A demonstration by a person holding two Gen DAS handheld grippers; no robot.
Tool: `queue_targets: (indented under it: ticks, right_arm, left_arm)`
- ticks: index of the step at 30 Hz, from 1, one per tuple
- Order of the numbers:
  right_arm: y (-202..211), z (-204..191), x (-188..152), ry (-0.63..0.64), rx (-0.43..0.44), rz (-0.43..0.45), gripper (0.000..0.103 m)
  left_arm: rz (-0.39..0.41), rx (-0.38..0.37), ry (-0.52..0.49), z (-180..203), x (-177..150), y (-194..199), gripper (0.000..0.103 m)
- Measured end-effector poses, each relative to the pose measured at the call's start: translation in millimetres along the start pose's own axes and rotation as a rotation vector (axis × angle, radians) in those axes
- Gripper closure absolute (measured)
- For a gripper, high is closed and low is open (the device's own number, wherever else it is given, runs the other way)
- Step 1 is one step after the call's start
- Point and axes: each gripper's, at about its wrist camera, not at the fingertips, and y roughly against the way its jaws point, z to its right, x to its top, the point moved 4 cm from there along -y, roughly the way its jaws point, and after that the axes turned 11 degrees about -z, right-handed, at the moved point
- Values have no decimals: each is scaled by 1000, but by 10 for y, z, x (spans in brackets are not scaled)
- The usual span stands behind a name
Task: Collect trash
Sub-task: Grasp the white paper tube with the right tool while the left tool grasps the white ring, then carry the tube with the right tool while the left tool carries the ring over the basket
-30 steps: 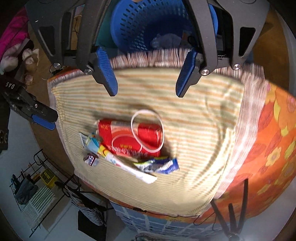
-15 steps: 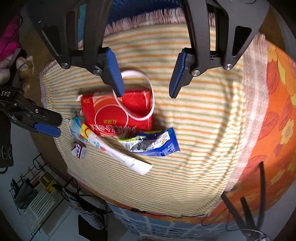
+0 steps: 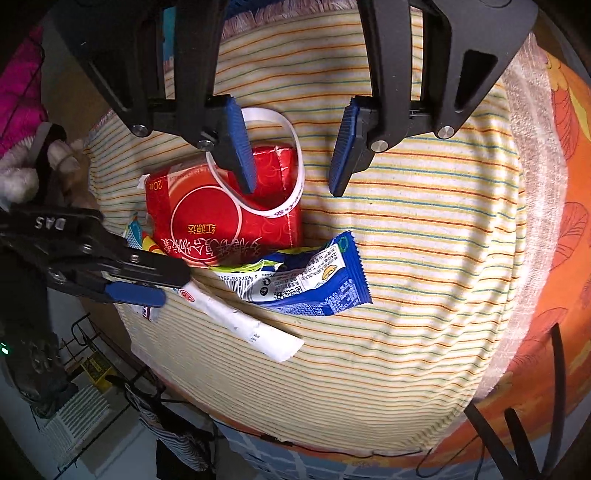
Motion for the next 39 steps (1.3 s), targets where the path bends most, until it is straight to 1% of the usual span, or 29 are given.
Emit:
queue_targets:
  ticks: [2,3,4,6,9,10,12,13,14,16,18,21,22,26,28,36,39]
  right_arm:
    - [-81,8,39,-7,18,-20,25]
    - [-112,16,53,-14,21,-26,25]
    - [-150,35,63,-27,29,-34,25]
    - [-184,47,85,-42,43,-36,25]
    - [-199,83,88,-68,68,-34,26]
    - [-198,89,86,-74,80,-33,29]
    - [-188,94,78,-78,91,-34,31]
    - [-186,96,72,-78,92,-33,32]
    - [-181,93,66,-77,94,-32,35]
    - [-186,90,60,-80,101,-37,54]
    - [-207,94,40,-90,114,-45,64]
    - [-219,81,23,-92,123,-42,69]
    - [-209,83,16,-95,126,-39,73]
    - [-152,79,4,-98,117,-19,77]
    - [-121,81,-4,-100,109,-8,83]
    - [125,110,-95,-127,93,67,84]
    - [230,98,-164,-138,105,93,84]
  left_arm:
    - [-2,-13,0,0,9,-6,61]
    - [-2,-15,-2,1,15,-5,64]
    - [-2,-18,-4,4,24,-5,70]
    - [0,-25,-11,20,30,3,76]
    - [4,-17,-28,77,67,-18,81]
    - [6,-14,-32,88,69,-19,82]
    - [9,-5,-37,123,87,-14,83]
    - [12,1,-36,136,90,-13,86]
    - [16,5,-35,139,90,-9,87]
    - [20,12,-35,145,93,-2,91]
    - [27,22,-38,139,88,16,94]
    - [36,37,-45,127,42,42,97]
    - [38,42,-47,131,33,48,98]
    - [45,55,-54,158,5,56,100]
    - [51,60,-55,163,-14,72,102]
    - [90,65,-69,215,-149,256,102]
    - [103,57,-64,223,-242,341,102]
